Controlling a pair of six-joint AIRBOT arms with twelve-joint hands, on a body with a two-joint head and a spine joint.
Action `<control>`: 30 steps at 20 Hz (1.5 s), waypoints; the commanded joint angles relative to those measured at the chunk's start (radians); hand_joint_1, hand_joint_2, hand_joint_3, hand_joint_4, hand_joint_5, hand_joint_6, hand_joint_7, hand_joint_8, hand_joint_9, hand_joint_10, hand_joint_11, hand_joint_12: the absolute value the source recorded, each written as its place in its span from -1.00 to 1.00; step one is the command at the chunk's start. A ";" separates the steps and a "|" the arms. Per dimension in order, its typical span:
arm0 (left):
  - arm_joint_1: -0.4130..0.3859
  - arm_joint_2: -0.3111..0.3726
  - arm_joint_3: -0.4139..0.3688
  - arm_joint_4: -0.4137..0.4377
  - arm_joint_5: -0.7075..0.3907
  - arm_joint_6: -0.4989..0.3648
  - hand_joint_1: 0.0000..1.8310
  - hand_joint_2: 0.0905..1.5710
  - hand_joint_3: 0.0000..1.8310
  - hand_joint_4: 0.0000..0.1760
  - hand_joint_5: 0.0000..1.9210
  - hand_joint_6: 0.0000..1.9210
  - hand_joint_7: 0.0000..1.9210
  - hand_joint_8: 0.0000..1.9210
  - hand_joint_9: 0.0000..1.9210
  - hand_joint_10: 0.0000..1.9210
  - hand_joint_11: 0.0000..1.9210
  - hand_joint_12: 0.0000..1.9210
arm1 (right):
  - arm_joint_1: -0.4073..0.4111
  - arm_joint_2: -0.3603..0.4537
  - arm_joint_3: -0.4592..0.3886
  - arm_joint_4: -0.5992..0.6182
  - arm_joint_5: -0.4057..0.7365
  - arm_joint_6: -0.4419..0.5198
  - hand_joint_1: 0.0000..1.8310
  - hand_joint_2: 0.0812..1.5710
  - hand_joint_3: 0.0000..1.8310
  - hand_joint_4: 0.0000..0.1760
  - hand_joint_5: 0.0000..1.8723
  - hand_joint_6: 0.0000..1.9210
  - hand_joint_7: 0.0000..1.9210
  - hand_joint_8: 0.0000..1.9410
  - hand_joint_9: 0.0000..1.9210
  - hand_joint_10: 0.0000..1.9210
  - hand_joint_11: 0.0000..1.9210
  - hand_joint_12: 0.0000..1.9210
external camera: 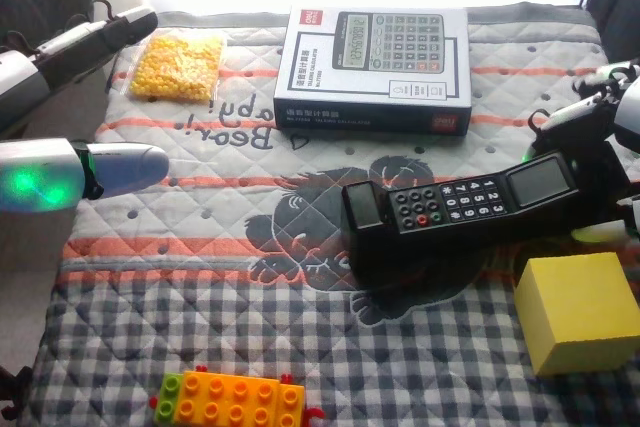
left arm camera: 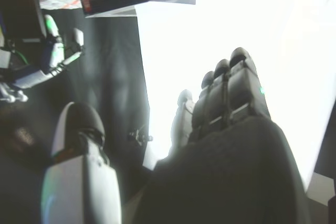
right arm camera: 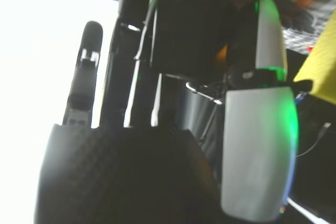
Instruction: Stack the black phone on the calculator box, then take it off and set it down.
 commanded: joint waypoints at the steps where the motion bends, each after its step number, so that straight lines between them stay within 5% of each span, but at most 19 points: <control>1: -0.006 0.011 0.000 -0.007 -0.124 -0.006 -0.26 0.24 -1.00 1.00 -0.95 -0.99 -1.00 -1.00 -1.00 -1.00 -1.00 -1.00 | 0.006 0.003 -0.003 0.019 0.123 -0.004 0.23 0.41 -1.00 -1.00 0.01 0.08 -0.06 -0.60 0.03 -0.93 -0.23 -0.15; 2: -0.006 0.011 0.000 -0.008 -0.125 -0.006 -0.27 0.24 -1.00 1.00 -0.95 -0.99 -1.00 -1.00 -1.00 -1.00 -1.00 -1.00 | 0.006 0.005 -0.004 0.021 0.128 -0.004 0.11 0.30 -1.00 -1.00 -0.30 -0.61 -0.21 -0.89 -0.11 -0.99 -0.35 -0.35; 3: -0.006 0.011 0.000 -0.008 -0.127 -0.006 -0.28 0.24 -1.00 1.00 -0.95 -0.99 -1.00 -1.00 -1.00 -1.00 -1.00 -1.00 | 0.006 0.006 -0.006 0.023 0.132 -0.004 0.04 0.24 -1.00 -0.60 -0.41 -0.89 -0.36 -0.98 -0.26 -1.00 -0.46 -0.46; 4: -0.006 0.011 -0.001 -0.008 -0.128 -0.006 -0.28 0.25 -1.00 1.00 -0.95 -0.99 -1.00 -1.00 -1.00 -1.00 -1.00 -1.00 | 0.006 0.006 -0.006 0.026 0.138 -0.004 -0.03 0.18 -1.00 0.08 -0.59 -0.98 -0.57 -1.00 -0.50 -1.00 -0.65 -0.57; 6: -0.006 0.011 -0.001 -0.008 -0.127 -0.006 -0.27 0.25 -0.99 0.90 -0.94 -0.99 -1.00 -1.00 -1.00 -1.00 -1.00 -1.00 | 0.006 0.008 -0.007 0.033 0.148 -0.004 -0.19 0.08 -1.00 0.52 -0.88 -1.00 -0.84 -1.00 -0.79 -1.00 -0.93 -0.70; 8: -0.005 0.011 -0.002 -0.009 -0.128 -0.006 -0.27 0.25 -1.00 0.98 -0.94 -0.99 -1.00 -1.00 -1.00 -1.00 -1.00 -1.00 | 0.003 0.016 -0.011 0.042 0.162 -0.004 -0.23 0.08 -1.00 0.68 -0.95 -1.00 -0.91 -1.00 -0.89 -1.00 -0.99 -0.84; 11: -0.005 0.011 -0.003 -0.010 -0.135 -0.006 -0.22 0.25 -1.00 0.96 -0.95 -1.00 -1.00 -1.00 -1.00 -1.00 -1.00 -1.00 | -0.029 0.044 -0.023 0.096 0.241 -0.004 -0.29 0.08 -1.00 0.61 -1.00 -1.00 -0.99 -1.00 -0.99 -1.00 -1.00 -0.99; 14: 0.000 0.016 -0.014 -0.008 -0.180 -0.018 -0.26 0.24 -1.00 0.94 -0.96 -1.00 -1.00 -1.00 -1.00 -1.00 -1.00 -1.00 | -0.122 0.100 -0.056 0.208 0.400 -0.004 -0.48 0.04 -1.00 0.94 -1.00 -1.00 -0.99 -1.00 -1.00 -1.00 -1.00 -1.00; 17: 0.023 0.046 -0.059 0.007 -0.279 -0.026 -0.11 0.22 -1.00 1.00 -0.94 -1.00 -1.00 -1.00 -1.00 -1.00 -1.00 -1.00 | -0.257 0.144 -0.102 0.321 0.583 -0.004 -0.44 0.14 -0.98 0.86 -1.00 -1.00 -1.00 -1.00 -1.00 -1.00 -1.00 -1.00; 18: 0.037 0.060 -0.080 0.015 -0.328 -0.033 -0.26 0.27 -0.99 1.00 -0.98 -1.00 -1.00 -1.00 -1.00 -1.00 -1.00 -1.00 | -0.318 0.154 -0.125 0.366 0.662 -0.004 -0.50 0.19 -0.97 0.60 -1.00 -1.00 -1.00 -1.00 -1.00 -1.00 -1.00 -1.00; 20: 0.075 0.067 -0.095 0.016 -0.421 -0.088 -0.26 0.26 -0.99 1.00 -0.99 -1.00 -1.00 -1.00 -1.00 -1.00 -1.00 -1.00 | -0.417 0.163 -0.159 0.418 0.777 -0.004 -0.53 0.21 -0.99 0.48 -0.99 -1.00 -0.94 -0.99 -0.99 -1.00 -1.00 -1.00; 21: 0.109 0.063 -0.094 0.014 -0.498 -0.172 -0.37 0.26 -1.00 0.72 -0.99 -1.00 -1.00 -1.00 -1.00 -1.00 -1.00 -1.00 | -0.484 0.169 -0.187 0.448 0.852 -0.004 -0.40 0.25 -1.00 0.32 -0.90 -0.99 -0.87 -0.99 -0.91 -0.99 -0.99 -0.99; 22: 0.132 0.060 -0.094 0.008 -0.537 -0.206 -0.37 0.26 -1.00 0.72 -0.99 -1.00 -1.00 -1.00 -1.00 -1.00 -1.00 -1.00 | -0.508 0.170 -0.197 0.463 0.887 -0.004 -0.40 0.25 -1.00 0.32 -0.90 -0.99 -0.87 -0.99 -0.91 -0.99 -0.99 -0.99; 23: 0.178 0.052 -0.094 -0.006 -0.626 -0.269 -0.48 0.30 -0.98 0.36 -1.00 -1.00 -1.00 -1.00 -1.00 -1.00 -1.00 -1.00 | -0.575 0.172 -0.220 0.496 0.957 -0.004 -0.44 0.22 -1.00 0.17 -0.84 -0.99 -0.80 -0.99 -0.83 -0.99 -0.89 -0.95; 24: 0.208 0.046 -0.095 -0.014 -0.675 -0.299 -0.48 0.30 -0.98 0.36 -1.00 -1.00 -1.00 -1.00 -1.00 -1.00 -1.00 -1.00 | -0.604 0.176 -0.237 0.525 0.959 -0.004 -0.44 0.22 -1.00 0.17 -0.84 -0.99 -0.80 -0.99 -0.83 -0.99 -0.89 -0.95; 26: 0.290 0.028 -0.096 -0.046 -0.810 -0.398 -0.66 0.37 -0.96 0.85 -1.00 -1.00 -1.00 -1.00 -1.00 -1.00 -1.00 -1.00 | -0.613 0.176 -0.262 0.527 0.959 -0.004 -0.52 0.28 -0.98 -0.04 -0.86 -1.00 -0.79 -0.99 -0.80 -0.99 -0.84 -0.93; 27: 0.326 0.025 -0.096 -0.059 -0.864 -0.443 -0.68 0.36 -1.00 0.96 -1.00 -1.00 -1.00 -1.00 -1.00 -1.00 -1.00 -1.00 | -0.614 0.176 -0.268 0.522 0.959 -0.004 -0.49 0.28 -0.99 0.07 -0.83 -0.99 -0.74 -0.98 -0.77 -0.98 -0.81 -0.92; 29: 0.370 0.022 -0.097 -0.077 -0.930 -0.519 -0.58 0.36 -1.00 0.44 -0.99 -1.00 -1.00 -1.00 -1.00 -1.00 -1.00 -1.00 | -0.613 0.178 -0.270 0.497 0.960 -0.004 -0.35 0.27 -1.00 -0.14 -0.85 -1.00 -0.74 -0.99 -0.78 -0.99 -0.82 -0.92; 30: 0.368 0.019 -0.096 -0.073 -0.930 -0.519 -0.61 0.38 -0.99 -0.02 -1.00 -1.00 -1.00 -1.00 -1.00 -1.00 -1.00 -1.00 | -0.604 0.180 -0.270 0.482 0.960 -0.005 -0.33 0.27 -1.00 0.18 -0.88 -1.00 -0.80 -1.00 -0.81 -1.00 -0.85 -0.94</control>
